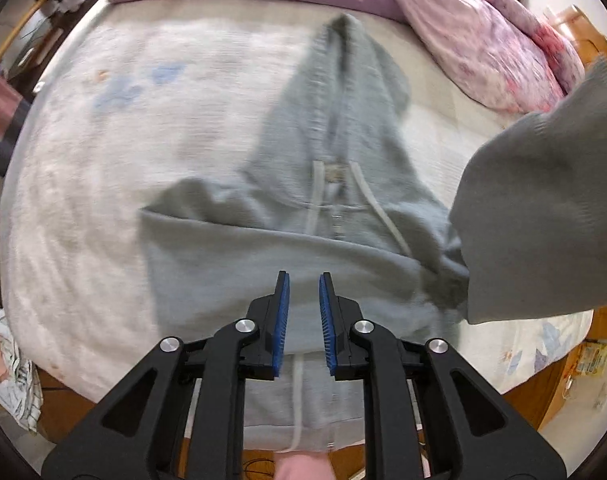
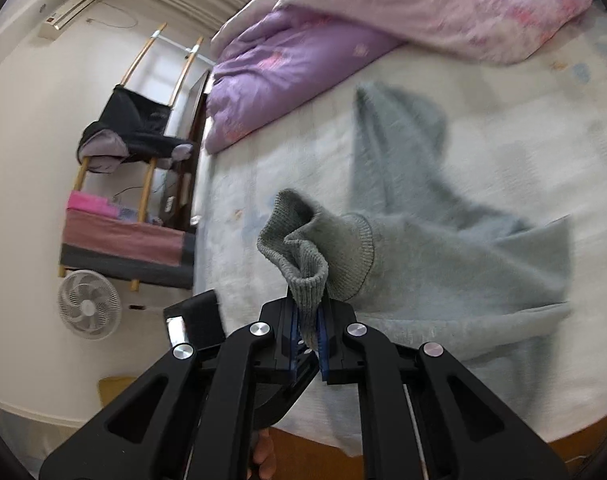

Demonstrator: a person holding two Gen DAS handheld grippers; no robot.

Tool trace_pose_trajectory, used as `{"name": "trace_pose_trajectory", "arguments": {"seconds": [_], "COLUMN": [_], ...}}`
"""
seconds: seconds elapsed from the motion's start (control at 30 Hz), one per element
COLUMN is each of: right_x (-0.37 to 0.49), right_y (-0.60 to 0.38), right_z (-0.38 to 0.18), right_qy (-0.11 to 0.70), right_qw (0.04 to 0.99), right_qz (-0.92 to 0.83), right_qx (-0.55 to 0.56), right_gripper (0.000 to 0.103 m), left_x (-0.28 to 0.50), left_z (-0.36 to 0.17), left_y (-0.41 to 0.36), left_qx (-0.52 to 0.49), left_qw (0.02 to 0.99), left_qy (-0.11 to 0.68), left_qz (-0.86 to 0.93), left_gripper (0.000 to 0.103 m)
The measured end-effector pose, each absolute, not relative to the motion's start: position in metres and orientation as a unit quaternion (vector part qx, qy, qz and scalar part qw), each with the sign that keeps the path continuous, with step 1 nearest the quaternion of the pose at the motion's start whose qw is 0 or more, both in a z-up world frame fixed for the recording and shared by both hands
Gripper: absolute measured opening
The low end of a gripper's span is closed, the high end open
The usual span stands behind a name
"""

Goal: Fold large clothes
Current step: 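Lift the cuff with the right tool and carry it across the hoodie body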

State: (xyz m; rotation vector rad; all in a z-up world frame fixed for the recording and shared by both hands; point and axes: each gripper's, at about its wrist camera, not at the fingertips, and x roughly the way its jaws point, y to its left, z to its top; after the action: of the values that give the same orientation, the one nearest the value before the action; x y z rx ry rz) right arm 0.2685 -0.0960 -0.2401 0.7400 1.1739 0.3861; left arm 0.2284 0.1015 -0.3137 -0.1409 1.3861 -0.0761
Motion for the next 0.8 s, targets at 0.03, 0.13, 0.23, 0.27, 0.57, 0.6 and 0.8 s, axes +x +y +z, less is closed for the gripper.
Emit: {"name": "trace_pose_trajectory", "arguments": {"seconds": [0.03,0.13,0.23,0.27,0.57,0.6,0.8], "right_x": [0.27,0.271,0.27,0.271,0.256,0.256,0.224], "right_y": [-0.086,-0.05,-0.02,-0.009,-0.02,-0.032,-0.167], "right_z": [-0.248,-0.278,-0.316,-0.33,-0.421,-0.421,-0.445], "right_qy": [0.546,0.572,0.607,0.621,0.702,0.704,0.718], "right_qw": [0.745,0.734,0.703,0.691,0.525,0.536,0.578], "right_qz": [0.177,0.171,0.174,0.182,0.177,0.162,-0.031], "right_qx": [0.339,0.326,0.326,0.323,0.448,0.437,0.387], "right_gripper": [0.007,0.007,0.008,0.011,0.086,0.086,0.086], "left_x": [0.224,0.211,0.199,0.197,0.166,0.166,0.178], "left_z": [-0.317,-0.322,-0.346,-0.353,-0.406,-0.412,-0.464], "left_y": [0.116,0.151,0.187,0.196,0.244,0.242,0.213], "left_qx": [-0.069,-0.088,-0.106,-0.109,-0.17,-0.185,-0.217], "left_qw": [0.765,0.754,0.737,0.731,0.676,0.671,0.624], "left_qy": [0.64,0.65,0.667,0.673,0.714,0.715,0.748], "left_qz": [-0.029,-0.008,0.023,0.03,0.071,0.067,0.06], "left_gripper": [0.016,0.023,0.034,0.035,0.072,0.072,0.079]}}
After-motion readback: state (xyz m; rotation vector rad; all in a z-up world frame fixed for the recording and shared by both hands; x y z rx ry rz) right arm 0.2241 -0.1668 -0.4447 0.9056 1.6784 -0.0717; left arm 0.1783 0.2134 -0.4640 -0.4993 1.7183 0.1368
